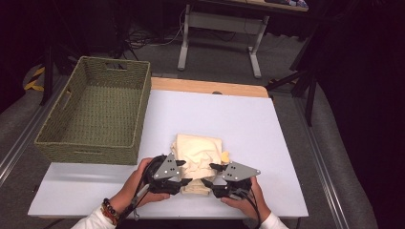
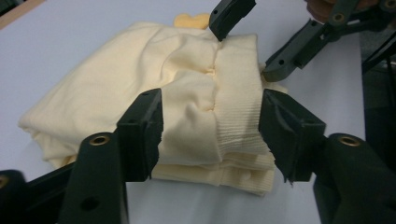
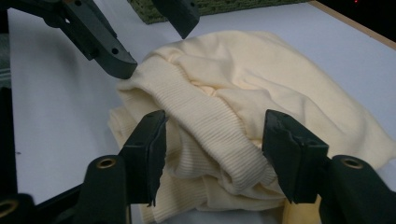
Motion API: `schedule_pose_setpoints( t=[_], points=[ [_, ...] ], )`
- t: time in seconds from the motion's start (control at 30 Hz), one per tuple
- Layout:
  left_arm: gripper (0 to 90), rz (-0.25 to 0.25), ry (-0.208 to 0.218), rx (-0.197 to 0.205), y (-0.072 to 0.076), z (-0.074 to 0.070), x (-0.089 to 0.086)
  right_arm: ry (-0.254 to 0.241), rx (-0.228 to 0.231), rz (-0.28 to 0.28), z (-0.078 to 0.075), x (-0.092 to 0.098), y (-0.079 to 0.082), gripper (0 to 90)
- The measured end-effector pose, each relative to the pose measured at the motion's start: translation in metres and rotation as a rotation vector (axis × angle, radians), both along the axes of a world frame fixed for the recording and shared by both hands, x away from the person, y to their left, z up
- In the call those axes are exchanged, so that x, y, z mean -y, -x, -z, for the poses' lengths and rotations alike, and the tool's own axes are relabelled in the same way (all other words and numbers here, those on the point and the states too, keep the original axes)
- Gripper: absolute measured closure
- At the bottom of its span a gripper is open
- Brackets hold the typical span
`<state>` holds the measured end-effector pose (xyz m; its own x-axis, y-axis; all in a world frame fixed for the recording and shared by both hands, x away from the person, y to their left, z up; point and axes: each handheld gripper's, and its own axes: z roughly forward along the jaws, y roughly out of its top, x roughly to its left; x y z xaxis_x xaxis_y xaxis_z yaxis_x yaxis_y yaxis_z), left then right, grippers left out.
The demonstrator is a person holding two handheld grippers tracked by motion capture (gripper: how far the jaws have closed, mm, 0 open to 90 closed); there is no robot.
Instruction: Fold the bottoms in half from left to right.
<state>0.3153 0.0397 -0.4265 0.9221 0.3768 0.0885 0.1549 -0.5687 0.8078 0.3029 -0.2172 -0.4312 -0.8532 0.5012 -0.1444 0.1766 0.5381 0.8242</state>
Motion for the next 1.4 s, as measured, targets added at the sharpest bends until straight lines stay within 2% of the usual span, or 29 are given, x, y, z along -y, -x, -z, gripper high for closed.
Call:
schedule_pose_setpoints(
  t=[0.07, 0.13, 0.2, 0.27, 0.33, 0.43, 0.5, 0.57, 0.63, 0.73, 0.8, 0.87, 0.97, 1.13, 1.2, 1.3, 1.37, 1.4],
  points=[
    [37.4, -0.001, -0.003, -0.029, -0.003, 0.004, 0.000, -0.007, 0.002, 0.006, 0.003, -0.002, 0.001, 39.5],
    [37.5, -0.009, -0.001, -0.045, -0.007, 0.009, 0.000, 0.006, 0.015, 0.033, 0.006, -0.002, -0.001, 39.4],
    [38.3, -0.004, 0.001, -0.066, -0.010, 0.013, 0.001, 0.024, 0.025, 0.038, 0.010, -0.003, -0.002, 40.6],
    [41.5, -0.001, 0.003, -0.077, -0.012, 0.016, 0.001, 0.053, 0.040, 0.042, 0.014, -0.004, -0.003, 46.2],
    [43.6, 0.006, 0.003, -0.093, -0.015, 0.018, 0.001, 0.037, 0.023, 0.045, 0.015, -0.004, -0.004, 51.0],
    [46.2, 0.007, 0.027, -0.128, -0.019, 0.020, 0.001, 0.052, 0.038, 0.043, 0.015, -0.005, -0.004, 59.6],
    [46.4, 0.007, 0.040, -0.132, -0.020, 0.020, 0.000, 0.062, 0.060, 0.042, 0.014, -0.005, -0.003, 71.2],
    [44.9, -0.001, 0.050, -0.125, -0.019, 0.019, 0.000, 0.070, 0.074, 0.043, 0.013, -0.006, -0.003, 77.4],
    [42.3, 0.001, 0.054, -0.104, -0.017, 0.015, 0.000, 0.076, 0.095, 0.036, 0.012, -0.007, -0.002, 79.7],
    [38.6, 0.010, 0.055, -0.065, -0.013, 0.009, -0.002, 0.069, 0.097, 0.038, 0.010, -0.004, -0.002, 81.5],
    [33.7, 0.007, 0.042, -0.024, -0.011, 0.004, -0.004, 0.062, 0.094, 0.040, 0.008, -0.003, -0.001, 81.7],
    [29.9, 0.008, 0.066, -0.012, -0.010, 0.000, -0.007, 0.049, 0.100, 0.044, 0.005, -0.001, -0.001, 82.0],
    [25.6, -0.015, 0.063, 0.022, -0.008, -0.005, -0.012, 0.028, 0.117, 0.048, -0.004, 0.002, 0.002, 82.0],
    [25.2, -0.034, 0.074, 0.052, -0.007, -0.010, -0.014, 0.005, 0.146, 0.054, -0.018, 0.008, 0.005, 82.2],
    [26.4, -0.038, 0.079, 0.052, -0.006, -0.011, -0.015, -0.006, 0.148, 0.038, -0.024, 0.011, 0.008, 82.2],
    [26.6, -0.033, 0.113, 0.051, -0.007, -0.015, -0.021, 0.013, 0.150, 0.010, -0.028, 0.011, 0.013, 82.2],
    [29.7, -0.036, 0.119, 0.057, -0.007, -0.017, -0.023, 0.018, 0.146, 0.003, -0.028, 0.011, 0.015, 82.2],
    [29.9, -0.041, 0.138, 0.061, -0.007, -0.020, -0.027, 0.037, 0.150, -0.012, -0.027, 0.009, 0.018, 82.2]
  ],
)
